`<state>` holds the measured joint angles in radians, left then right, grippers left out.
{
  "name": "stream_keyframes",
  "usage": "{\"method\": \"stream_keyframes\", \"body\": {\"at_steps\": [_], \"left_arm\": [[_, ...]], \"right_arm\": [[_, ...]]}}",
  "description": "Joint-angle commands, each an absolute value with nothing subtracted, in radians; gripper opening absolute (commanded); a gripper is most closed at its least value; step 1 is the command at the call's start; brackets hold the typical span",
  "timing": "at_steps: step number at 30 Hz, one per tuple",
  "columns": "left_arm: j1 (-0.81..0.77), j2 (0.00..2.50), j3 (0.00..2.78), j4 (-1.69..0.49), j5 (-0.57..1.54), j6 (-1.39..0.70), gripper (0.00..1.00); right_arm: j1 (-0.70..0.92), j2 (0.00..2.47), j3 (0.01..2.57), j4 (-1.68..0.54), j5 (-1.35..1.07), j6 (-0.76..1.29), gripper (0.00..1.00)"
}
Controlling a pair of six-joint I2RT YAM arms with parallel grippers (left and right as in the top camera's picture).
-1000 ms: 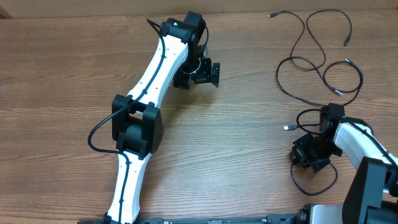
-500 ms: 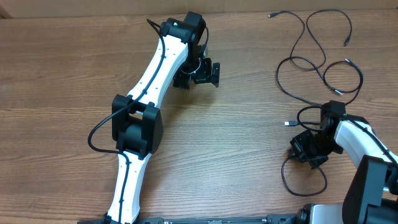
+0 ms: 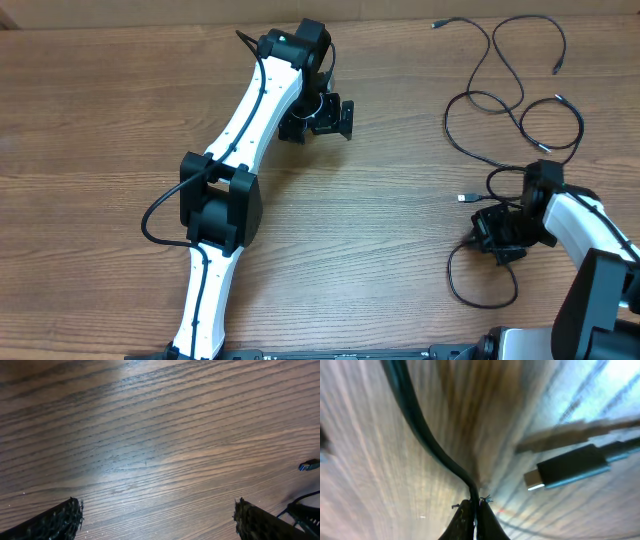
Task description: Untangle cables
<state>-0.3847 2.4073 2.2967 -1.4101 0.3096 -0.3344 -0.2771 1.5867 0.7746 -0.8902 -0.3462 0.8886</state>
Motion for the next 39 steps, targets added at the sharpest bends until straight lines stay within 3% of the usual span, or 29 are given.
{"method": "stream_keyframes", "body": {"at_steps": [1,8,16,26,30,31,39], "left_arm": [[-0.387,2.400,2.319,-1.410,0.307,-0.337,1.00],[-0.387,2.400,2.319,-1.410,0.307,-0.337,1.00],[-0.387,2.400,2.319,-1.409,0.307,-0.337,1.00],[-0.387,2.400,2.319,-1.411,0.307,-0.337,0.99],[-0.387,2.400,2.319,-1.409,0.307,-0.337,1.00],[-0.387,2.400,2.319,-1.409,0.307,-0.337,0.99],[-0.387,2.400,2.319,-1.410,0.307,-0.337,1.00]], "right_arm": [[-0.317,1.593,0.807,-0.860,-0.418,0.918,0.04],[-0.339,1.593,0.807,-0.786,-0.458,0.973,0.04],[-0.339,1.593,0.807,-0.764,-0.447,0.908,0.40],[-0.342,1.593,0.954,-0.842,-0.432,0.808,0.56],[-0.341,1.593,1.101,-0.929,-0.214,0.780,0.83],[-0.342,1.593,1.134,-0.943,-0.147,0.780,0.85],[-0.342,1.616,1.171,-0.879,0.036,0.815,0.83]]}}
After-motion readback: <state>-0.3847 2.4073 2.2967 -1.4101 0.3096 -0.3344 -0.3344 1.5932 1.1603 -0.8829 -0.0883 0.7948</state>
